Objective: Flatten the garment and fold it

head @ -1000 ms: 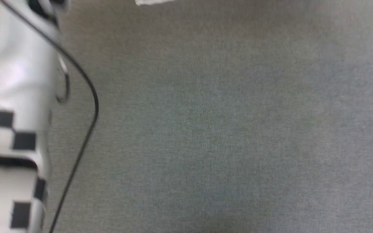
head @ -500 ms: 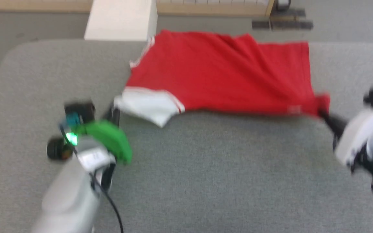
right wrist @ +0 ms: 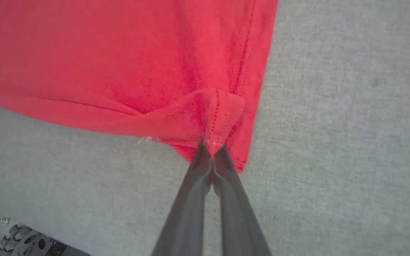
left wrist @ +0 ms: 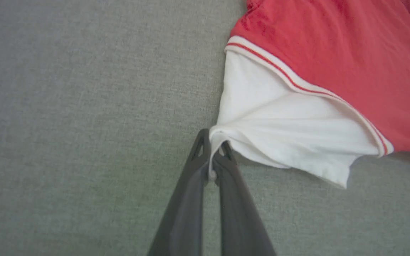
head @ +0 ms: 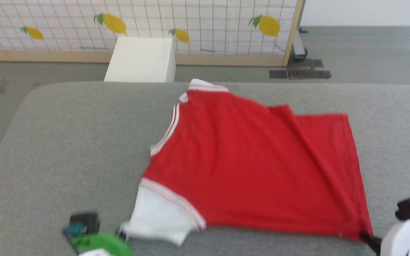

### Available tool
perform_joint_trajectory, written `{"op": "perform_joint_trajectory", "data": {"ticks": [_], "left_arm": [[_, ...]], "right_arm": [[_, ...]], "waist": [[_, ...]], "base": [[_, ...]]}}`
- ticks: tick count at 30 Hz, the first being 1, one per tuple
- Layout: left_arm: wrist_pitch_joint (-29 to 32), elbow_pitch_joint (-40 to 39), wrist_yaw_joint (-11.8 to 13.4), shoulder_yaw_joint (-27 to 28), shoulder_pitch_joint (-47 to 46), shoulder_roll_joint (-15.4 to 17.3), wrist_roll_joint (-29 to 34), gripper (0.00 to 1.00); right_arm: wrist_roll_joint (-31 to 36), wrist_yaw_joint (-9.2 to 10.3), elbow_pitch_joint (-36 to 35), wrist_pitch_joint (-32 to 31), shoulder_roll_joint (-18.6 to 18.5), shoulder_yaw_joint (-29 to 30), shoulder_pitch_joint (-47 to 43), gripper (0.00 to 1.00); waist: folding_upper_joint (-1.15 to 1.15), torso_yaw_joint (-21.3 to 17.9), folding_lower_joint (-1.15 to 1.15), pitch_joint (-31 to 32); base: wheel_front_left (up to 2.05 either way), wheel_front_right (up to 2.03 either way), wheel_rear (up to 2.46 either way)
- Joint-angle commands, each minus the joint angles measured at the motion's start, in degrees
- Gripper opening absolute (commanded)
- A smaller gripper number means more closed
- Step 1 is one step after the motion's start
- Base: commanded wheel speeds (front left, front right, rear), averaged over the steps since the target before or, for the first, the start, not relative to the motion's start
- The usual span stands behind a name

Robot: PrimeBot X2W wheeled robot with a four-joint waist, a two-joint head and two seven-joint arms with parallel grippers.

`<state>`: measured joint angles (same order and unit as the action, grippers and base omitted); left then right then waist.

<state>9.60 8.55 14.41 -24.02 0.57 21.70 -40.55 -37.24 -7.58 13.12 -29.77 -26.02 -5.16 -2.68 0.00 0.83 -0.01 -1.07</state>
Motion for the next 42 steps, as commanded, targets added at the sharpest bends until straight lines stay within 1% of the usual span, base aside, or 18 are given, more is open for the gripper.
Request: {"op": "perform_joint_trajectory", "data": {"ticks": [1, 6, 9, 11, 13, 17, 20, 24, 28, 33, 37, 42], "left_arm": [[2.0, -1.3, 1.5, 1.0, 2.9, 1.0, -1.8, 0.00], [12.1, -8.2, 6.7, 1.9, 11.2, 4.2, -6.2, 0.00], [16.0, -11.5, 9.3, 2.2, 14.1, 5.7, -7.6, 0.00], [16.4, -14.0, 10.3, 2.9, 15.0, 6.0, -8.0, 0.00], [15.5, -16.6, 10.5, 3.7, 15.1, 5.5, -8.4, 0.00], [12.0, -20.7, 8.4, 4.7, 12.8, 5.0, -7.8, 0.00], [10.6, -22.6, 7.2, 4.7, 9.2, 4.6, -6.7, 0.00], [10.9, -21.8, 5.6, 3.7, 2.5, 4.2, -5.3, 0.00], [12.6, -18.5, 4.1, 2.2, -5.1, 3.6, -4.2, 0.00], [14.1, -13.0, 2.1, 0.4, -14.5, 2.4, -2.5, 0.00], [13.4, -8.3, 0.7, -0.9, -20.5, 0.7, -1.1, 0.00], [12.1, -1.0, -1.0, -2.5, -25.1, -1.9, -0.2, 0.00]], "right_arm": [[0.9, 0.09, -0.8, -1.1, -0.5, 0.7, -1.6, 0.00], [2.9, 0.09, -4.4, -6.2, -0.9, 2.3, -6.2, 0.00], [3.0, 0.09, -6.0, -8.5, -0.4, 3.2, -7.7, 0.00], [3.1, 0.09, -7.1, -9.6, -0.2, 3.6, -8.3, 0.00], [3.2, 0.09, -8.1, -9.5, 0.3, 4.6, -8.1, 0.00], [3.7, 0.09, -10.4, -9.2, 1.0, 6.0, -6.0, 0.00], [4.1, 0.09, -11.5, -9.7, 1.1, 6.7, -3.2, 0.00], [4.4, 0.09, -11.7, -10.6, 1.3, 7.4, 1.4, 0.00], [4.8, 0.09, -10.6, -12.4, 1.2, 7.1, 6.3, 0.00], [5.8, 0.09, -7.8, -16.5, 0.3, 6.3, 11.5, 0.00], [6.7, 0.09, -5.8, -19.3, -0.3, 5.3, 14.6, 0.00], [7.2, 0.09, -3.4, -21.5, -0.9, 2.8, 17.2, 0.00]], "waist": [[0.00, -1.1, 0.01, 1.2], [0.00, -2.0, 0.01, 2.0], [0.00, -2.2, 0.01, 2.1], [0.00, -2.2, 0.01, 2.0], [0.00, -2.3, 0.01, 1.7], [0.00, -2.5, 0.01, 0.5], [0.00, -2.7, 0.01, -0.9], [0.00, -2.8, 0.01, -3.3], [0.00, -2.9, 0.01, -6.1], [0.00, -2.8, 0.01, -9.7], [0.00, -2.7, 0.01, -12.4], [0.00, -2.5, 0.01, -14.8]], "base": [[0.00, 0.00, 0.00], [0.00, 0.00, 0.00], [0.00, 0.00, 0.00], [0.00, 0.00, 0.00], [0.00, 0.00, 0.00], [0.00, 0.00, 0.00], [0.00, 0.00, 0.00], [0.00, 0.00, 0.00], [0.00, 0.00, 0.00], [0.00, 0.00, 0.00], [0.00, 0.00, 0.00], [0.00, 0.00, 0.00]]}}
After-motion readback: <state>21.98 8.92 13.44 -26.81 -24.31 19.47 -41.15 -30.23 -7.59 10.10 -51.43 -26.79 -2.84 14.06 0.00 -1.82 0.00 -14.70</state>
